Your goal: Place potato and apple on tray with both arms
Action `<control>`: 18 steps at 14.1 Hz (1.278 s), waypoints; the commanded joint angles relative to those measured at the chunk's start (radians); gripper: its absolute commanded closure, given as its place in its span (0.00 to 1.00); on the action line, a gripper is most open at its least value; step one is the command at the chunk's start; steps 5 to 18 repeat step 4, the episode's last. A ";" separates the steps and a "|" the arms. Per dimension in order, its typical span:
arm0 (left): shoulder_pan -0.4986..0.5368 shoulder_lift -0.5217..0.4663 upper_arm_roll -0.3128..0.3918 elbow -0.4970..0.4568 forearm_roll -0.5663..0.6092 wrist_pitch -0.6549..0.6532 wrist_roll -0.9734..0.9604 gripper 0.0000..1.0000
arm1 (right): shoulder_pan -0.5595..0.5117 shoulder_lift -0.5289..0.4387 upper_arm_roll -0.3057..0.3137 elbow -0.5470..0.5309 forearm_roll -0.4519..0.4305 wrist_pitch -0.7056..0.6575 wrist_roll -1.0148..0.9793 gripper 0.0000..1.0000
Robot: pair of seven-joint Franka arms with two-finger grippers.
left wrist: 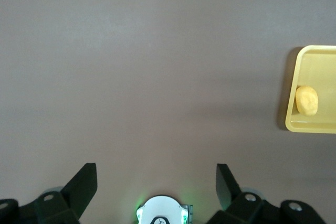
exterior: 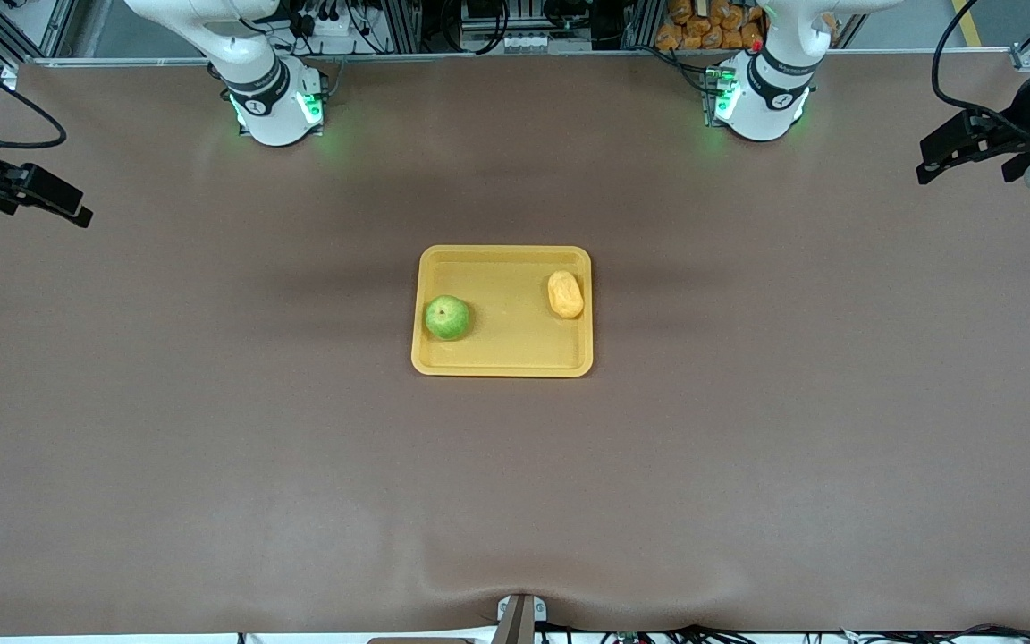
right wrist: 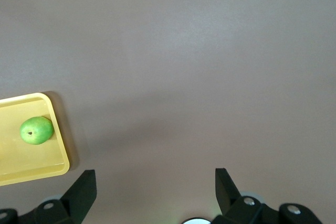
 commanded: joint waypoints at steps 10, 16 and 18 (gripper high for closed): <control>0.008 -0.005 0.013 0.028 -0.015 -0.064 0.003 0.00 | 0.008 0.012 -0.002 0.026 -0.005 -0.015 0.010 0.00; 0.008 -0.005 0.013 0.028 -0.015 -0.064 0.003 0.00 | 0.008 0.012 -0.002 0.026 -0.005 -0.015 0.010 0.00; 0.008 -0.005 0.013 0.028 -0.015 -0.064 0.003 0.00 | 0.008 0.012 -0.002 0.026 -0.005 -0.015 0.010 0.00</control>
